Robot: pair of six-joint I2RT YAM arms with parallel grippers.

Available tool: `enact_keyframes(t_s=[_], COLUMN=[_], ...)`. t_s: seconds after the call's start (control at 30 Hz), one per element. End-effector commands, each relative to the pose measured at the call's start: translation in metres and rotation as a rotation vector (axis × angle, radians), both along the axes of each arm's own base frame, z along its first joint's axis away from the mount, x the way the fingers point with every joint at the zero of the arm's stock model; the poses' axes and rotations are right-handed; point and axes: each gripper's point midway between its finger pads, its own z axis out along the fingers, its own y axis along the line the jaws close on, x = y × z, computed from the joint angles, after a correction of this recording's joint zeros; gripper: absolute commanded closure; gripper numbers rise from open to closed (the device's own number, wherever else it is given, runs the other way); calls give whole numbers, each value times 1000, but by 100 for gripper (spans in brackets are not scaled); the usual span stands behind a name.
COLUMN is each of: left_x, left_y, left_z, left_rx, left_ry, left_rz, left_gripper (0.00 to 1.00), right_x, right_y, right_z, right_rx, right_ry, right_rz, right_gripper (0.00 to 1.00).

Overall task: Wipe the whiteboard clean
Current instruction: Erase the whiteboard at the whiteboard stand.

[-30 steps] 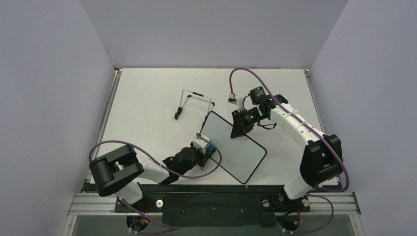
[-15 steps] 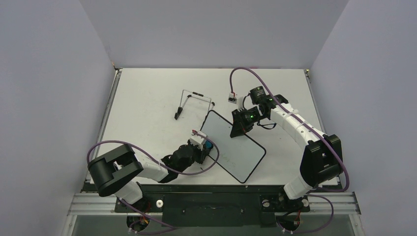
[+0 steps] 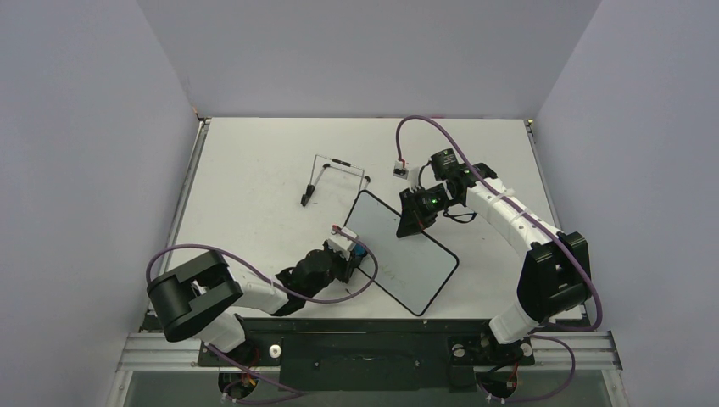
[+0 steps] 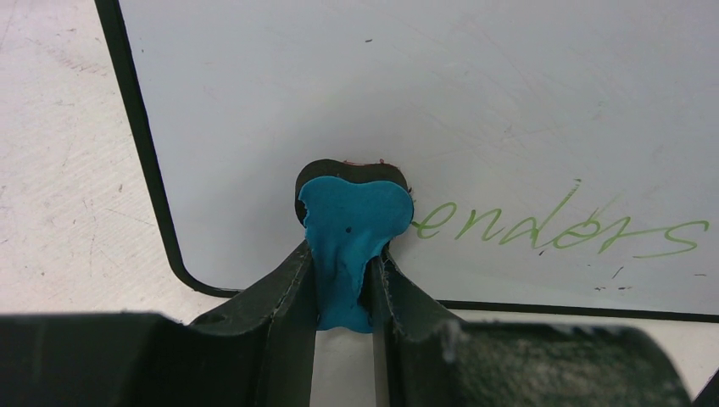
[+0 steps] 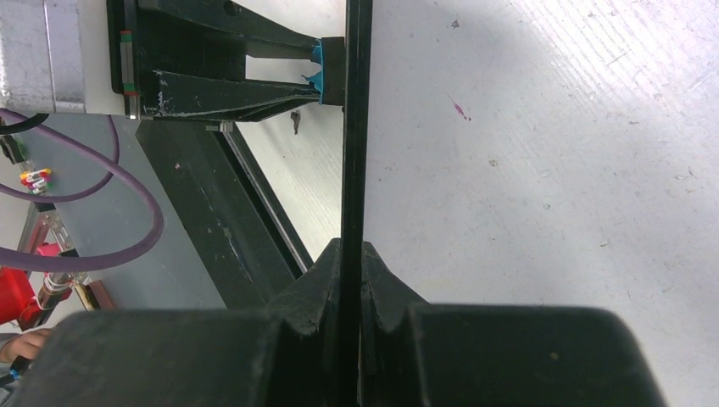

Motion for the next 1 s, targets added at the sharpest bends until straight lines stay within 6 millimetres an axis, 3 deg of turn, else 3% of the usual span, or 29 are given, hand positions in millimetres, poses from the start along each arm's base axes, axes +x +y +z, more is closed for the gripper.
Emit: enact_keyframes(t_s=[0.0, 0.97], left_x=[4, -9], left_y=[-10, -31], left_z=[32, 30], left_rx=[-77, -60], left_ry=[-80, -117], left_rz=[-28, -138], left_gripper=[100, 100], right_x=[-11, -13], right_y=[12, 12], right_z=[31, 29], right_rx=[114, 114], right_ry=[-44, -38], right_rz=[54, 63], right_gripper=[100, 100])
